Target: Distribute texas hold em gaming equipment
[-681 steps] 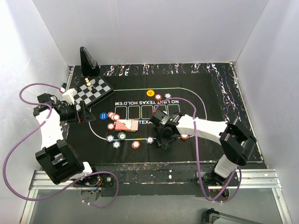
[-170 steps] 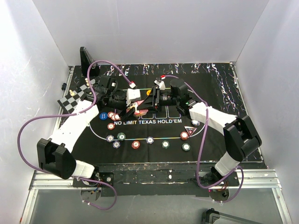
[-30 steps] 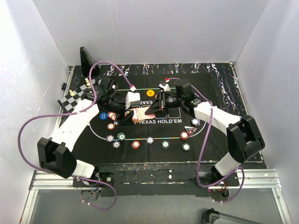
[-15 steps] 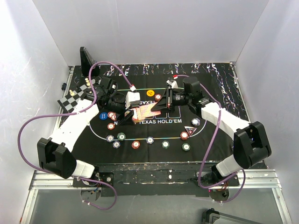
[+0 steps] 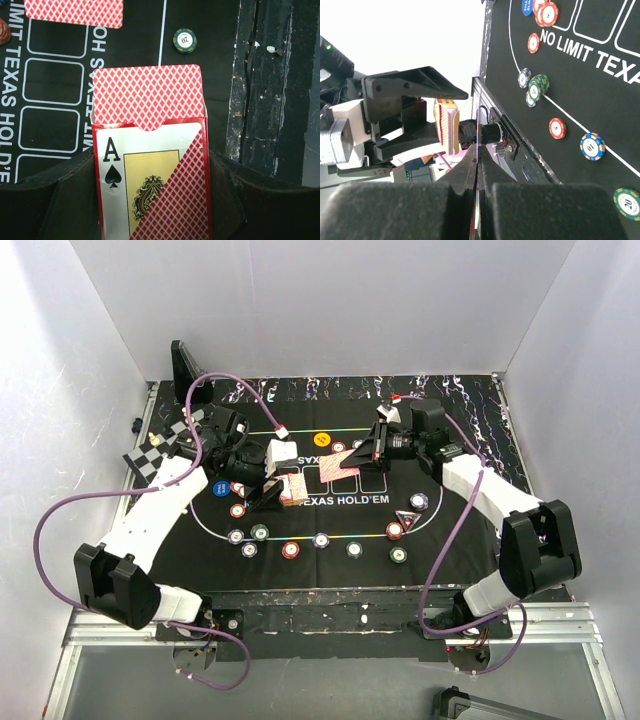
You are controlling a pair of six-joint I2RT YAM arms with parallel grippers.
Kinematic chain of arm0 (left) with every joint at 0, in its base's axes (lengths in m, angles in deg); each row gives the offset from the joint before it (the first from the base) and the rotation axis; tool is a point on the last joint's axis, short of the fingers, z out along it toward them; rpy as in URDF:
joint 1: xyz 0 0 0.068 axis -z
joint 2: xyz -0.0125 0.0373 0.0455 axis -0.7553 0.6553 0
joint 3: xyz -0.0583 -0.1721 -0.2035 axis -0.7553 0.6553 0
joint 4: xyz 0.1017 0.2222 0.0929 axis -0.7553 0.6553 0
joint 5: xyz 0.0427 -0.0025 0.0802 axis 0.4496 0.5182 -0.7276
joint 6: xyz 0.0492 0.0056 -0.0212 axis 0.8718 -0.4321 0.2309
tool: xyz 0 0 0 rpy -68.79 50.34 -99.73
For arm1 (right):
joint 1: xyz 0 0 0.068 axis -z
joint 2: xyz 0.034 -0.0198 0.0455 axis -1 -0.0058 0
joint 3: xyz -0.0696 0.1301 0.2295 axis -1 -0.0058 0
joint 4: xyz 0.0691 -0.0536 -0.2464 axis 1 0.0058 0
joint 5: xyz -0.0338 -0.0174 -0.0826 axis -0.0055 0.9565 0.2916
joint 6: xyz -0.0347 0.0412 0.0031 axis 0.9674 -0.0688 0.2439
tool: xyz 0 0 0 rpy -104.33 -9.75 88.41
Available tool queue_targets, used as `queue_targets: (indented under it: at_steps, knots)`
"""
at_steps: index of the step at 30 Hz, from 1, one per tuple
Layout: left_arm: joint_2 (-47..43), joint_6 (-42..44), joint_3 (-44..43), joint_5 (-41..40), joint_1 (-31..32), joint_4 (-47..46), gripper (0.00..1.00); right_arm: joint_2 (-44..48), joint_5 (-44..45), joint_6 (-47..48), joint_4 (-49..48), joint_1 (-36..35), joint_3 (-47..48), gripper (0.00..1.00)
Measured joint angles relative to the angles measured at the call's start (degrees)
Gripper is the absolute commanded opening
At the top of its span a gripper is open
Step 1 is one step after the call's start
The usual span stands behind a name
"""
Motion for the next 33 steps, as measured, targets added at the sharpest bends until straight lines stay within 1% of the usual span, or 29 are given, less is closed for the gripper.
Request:
queue_targets:
  at_steps: [3, 6, 13, 16, 19, 23, 27, 31, 33]
  knots:
    - [-0.83, 0.02, 0.0, -0.28, 0.0, 1.01, 0.0, -3.08, -0.31, 0.15, -0.22, -0.17, 1.51, 0.01]
    - [-1.75, -0.44, 0.0, -0.26, 0.0, 2.01, 0.0, -10.25, -0.35, 0.35, 0.0, -2.21, 6.19, 0.01]
    - [-3.43, -2.64, 0.0, -0.26, 0.0, 2.93, 0.0, -30.82, 0.9, 0.76, 1.09, -11.43, 25.79, 0.01]
    - [-4.28, -3.32, 0.17, -0.26, 0.0, 2.91, 0.0, -38.23, 1.44, 0.79, 1.88, -14.62, 34.77, 0.01]
    - [-5.55, -4.09, 1.03, -0.24, 0.0, 2.69, 0.0, -43.91, 1.92, 0.55, 1.95, -17.09, 40.26, 0.01]
    - [-6.03, -5.14, 1.55, 0.0, 0.0, 2.23, 0.0, -50.53, 2.69, 0.2, 2.82, -19.17, 45.77, 0.01]
    - [-6.05, -5.6, 2.25, 0.11, 0.0, 1.81, 0.0, -55.32, 4.09, 0.17, 4.9, -20.02, 49.29, 0.01]
    - [-6.05, -5.79, 2.78, 0.09, 0.0, 1.64, 0.0, -56.63, 5.62, 0.35, 6.78, -20.11, 49.59, 0.03]
    - [-6.05, -5.88, 2.78, 0.11, 0.0, 1.6, 0.0, -56.7, 6.21, 0.74, 7.85, -20.11, 49.64, 0.06]
